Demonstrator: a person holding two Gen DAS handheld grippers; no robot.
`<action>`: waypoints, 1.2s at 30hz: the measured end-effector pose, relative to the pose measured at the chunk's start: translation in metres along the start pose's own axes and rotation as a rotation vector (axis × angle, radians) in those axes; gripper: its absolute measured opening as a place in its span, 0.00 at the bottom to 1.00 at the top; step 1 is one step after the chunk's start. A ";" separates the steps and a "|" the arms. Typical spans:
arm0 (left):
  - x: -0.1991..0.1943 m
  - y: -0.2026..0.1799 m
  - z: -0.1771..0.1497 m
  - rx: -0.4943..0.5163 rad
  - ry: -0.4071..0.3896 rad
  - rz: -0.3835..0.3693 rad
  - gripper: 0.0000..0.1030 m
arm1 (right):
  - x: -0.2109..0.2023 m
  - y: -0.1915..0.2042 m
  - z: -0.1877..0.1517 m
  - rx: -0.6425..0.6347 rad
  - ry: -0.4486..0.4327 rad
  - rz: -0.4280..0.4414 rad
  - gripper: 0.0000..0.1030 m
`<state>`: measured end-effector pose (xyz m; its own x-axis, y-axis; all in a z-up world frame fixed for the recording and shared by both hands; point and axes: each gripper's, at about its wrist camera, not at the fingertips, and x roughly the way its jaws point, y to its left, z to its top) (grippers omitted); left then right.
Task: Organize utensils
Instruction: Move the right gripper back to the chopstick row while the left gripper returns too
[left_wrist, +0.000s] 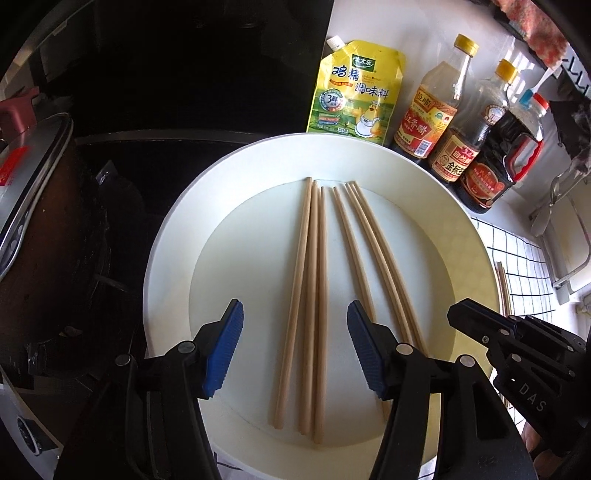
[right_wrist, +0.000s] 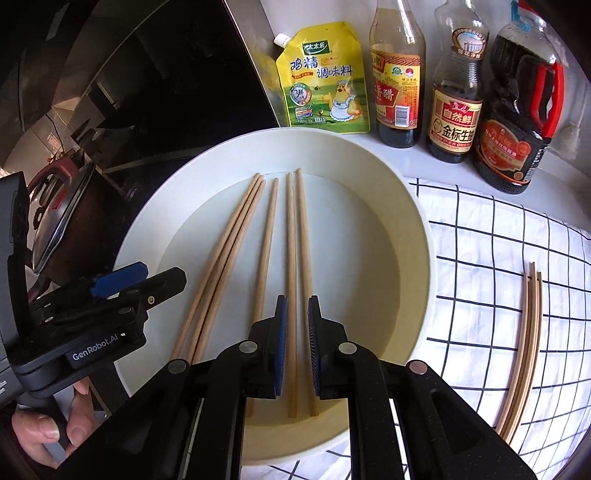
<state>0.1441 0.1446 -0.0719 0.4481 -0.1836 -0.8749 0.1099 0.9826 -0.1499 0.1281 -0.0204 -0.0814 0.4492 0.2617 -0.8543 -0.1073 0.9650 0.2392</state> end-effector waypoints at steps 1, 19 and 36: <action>-0.001 -0.002 -0.001 0.001 0.000 -0.002 0.56 | -0.003 -0.001 -0.002 0.002 -0.005 -0.001 0.11; -0.022 -0.064 -0.020 0.095 -0.016 -0.043 0.66 | -0.062 -0.051 -0.047 0.075 -0.089 -0.050 0.29; -0.030 -0.151 -0.062 0.182 0.004 -0.106 0.79 | -0.118 -0.134 -0.105 0.190 -0.114 -0.150 0.45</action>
<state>0.0587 0.0037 -0.0519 0.4217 -0.2848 -0.8608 0.3150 0.9363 -0.1555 -0.0033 -0.1791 -0.0615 0.5460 0.1024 -0.8315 0.1311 0.9698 0.2055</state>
